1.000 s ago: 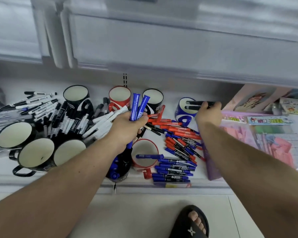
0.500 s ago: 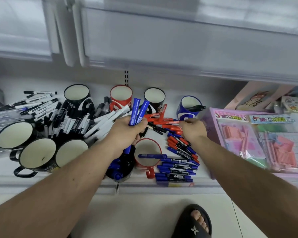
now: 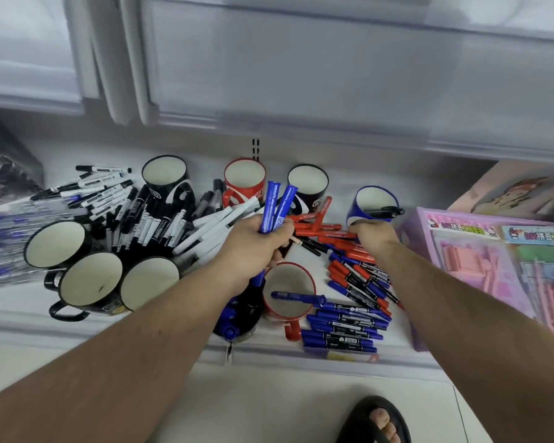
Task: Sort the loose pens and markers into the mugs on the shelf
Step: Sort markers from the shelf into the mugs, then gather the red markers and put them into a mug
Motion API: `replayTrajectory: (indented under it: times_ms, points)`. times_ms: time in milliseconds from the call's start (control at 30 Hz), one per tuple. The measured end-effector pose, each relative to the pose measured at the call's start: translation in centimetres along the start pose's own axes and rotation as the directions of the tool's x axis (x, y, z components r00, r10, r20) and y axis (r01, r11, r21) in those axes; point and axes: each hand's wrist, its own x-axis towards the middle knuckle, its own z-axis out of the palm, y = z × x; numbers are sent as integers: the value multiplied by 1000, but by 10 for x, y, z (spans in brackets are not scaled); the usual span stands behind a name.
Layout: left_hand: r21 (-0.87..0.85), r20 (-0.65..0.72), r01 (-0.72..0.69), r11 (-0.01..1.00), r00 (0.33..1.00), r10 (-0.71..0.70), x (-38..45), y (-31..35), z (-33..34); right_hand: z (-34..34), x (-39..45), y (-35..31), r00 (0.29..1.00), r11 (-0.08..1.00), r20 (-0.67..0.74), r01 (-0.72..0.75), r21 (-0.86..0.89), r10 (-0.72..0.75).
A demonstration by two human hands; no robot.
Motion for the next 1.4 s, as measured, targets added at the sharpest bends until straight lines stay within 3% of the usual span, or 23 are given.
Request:
replayTrajectory:
  times_ms: [133,200,300,367,467,900,967,1033,1133,1233,1333,1400]
  points:
    - [-18,9,4,1000,1000,-4,1,-4,1,-8,-3,6,998,994,66,5,112,-13]
    - [-21,28,2,1000,1000,-1,-1,-7,1,-14,-10,8,998,997,56,23,70,-27]
    - [-37,50,10,999,999,-8,-3,-8,1,-20,-22,21,980,943,-88,146,-297,-179]
    - [-37,51,17,999,999,-15,-3,-8,1,-20,-26,35,967,847,-10,217,-486,-254]
    - [-48,64,39,998,997,-35,-5,-10,4,-15,-17,52,968,721,170,250,-646,-183]
    - [14,-7,7,1000,1000,-7,0,-15,-8,8,-8,52,948,524,292,315,-791,-129]
    - [58,-14,-7,998,1000,8,0,-12,-6,10,-9,54,943,476,286,334,-814,-172]
    - [-22,9,23,999,1000,-23,1,-9,-4,10,-11,57,939,454,254,335,-826,-231]
    - [-187,68,124,974,991,-113,0,-8,-1,0,-19,61,921,504,218,362,-784,-322]
    - [-102,103,53,993,994,-43,-1,-11,6,-14,-30,58,906,600,218,407,-689,-364]
    - [76,162,-40,996,986,27,-1,-12,15,-29,-50,46,935,860,161,353,-369,-315]
    - [206,236,-82,975,971,32,-2,-12,22,-37,-63,39,949,948,140,300,-107,-284]
